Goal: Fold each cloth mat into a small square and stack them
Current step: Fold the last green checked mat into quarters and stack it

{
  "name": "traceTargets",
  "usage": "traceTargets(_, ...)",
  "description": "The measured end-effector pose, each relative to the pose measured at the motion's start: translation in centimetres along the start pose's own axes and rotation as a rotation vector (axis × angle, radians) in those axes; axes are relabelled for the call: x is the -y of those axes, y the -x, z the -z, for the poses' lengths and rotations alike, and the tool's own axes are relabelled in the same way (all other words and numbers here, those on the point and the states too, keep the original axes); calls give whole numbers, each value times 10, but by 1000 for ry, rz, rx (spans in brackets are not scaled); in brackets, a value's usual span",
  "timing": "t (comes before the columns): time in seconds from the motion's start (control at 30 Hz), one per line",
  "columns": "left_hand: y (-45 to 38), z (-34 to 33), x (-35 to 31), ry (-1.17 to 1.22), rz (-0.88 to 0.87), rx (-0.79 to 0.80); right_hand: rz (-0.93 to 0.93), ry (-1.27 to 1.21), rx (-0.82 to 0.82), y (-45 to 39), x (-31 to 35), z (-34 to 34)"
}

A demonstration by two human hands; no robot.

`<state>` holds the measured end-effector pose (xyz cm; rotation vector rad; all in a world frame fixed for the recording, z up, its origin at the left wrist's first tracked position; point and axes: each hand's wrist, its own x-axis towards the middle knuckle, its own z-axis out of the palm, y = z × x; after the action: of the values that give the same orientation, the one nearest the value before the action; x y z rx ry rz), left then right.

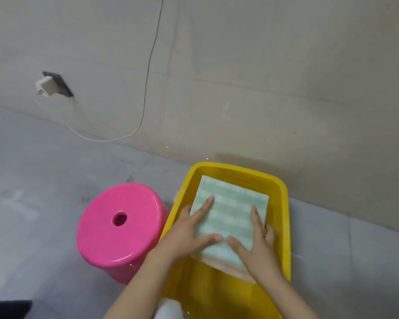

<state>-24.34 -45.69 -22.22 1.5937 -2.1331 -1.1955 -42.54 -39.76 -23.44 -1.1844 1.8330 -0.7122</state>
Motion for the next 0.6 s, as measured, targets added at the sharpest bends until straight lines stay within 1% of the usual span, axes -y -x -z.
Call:
traceTargets(0.07,-7,-7,11,-48,28,63,-73,2,28,-3,-10,-10)
traceTargets(0.13,-12,-20,24,-74,58,98,-115,30,6,-8,-21,-20)
traceTargets(0.2,-17,-32,34,-96,86,131,-151,95,-9,-14,-30,-31)
traceTargets(0.3,-25,-49,49,-99,139,171,-216,191,17,-26,-43,-44)
traceTargets(0.43,-25,-75,66,-71,156,151,-236,228,44,-36,-61,-58)
traceTargets(0.6,-26,-89,86,-96,214,184,-212,263,34,-43,-75,-74)
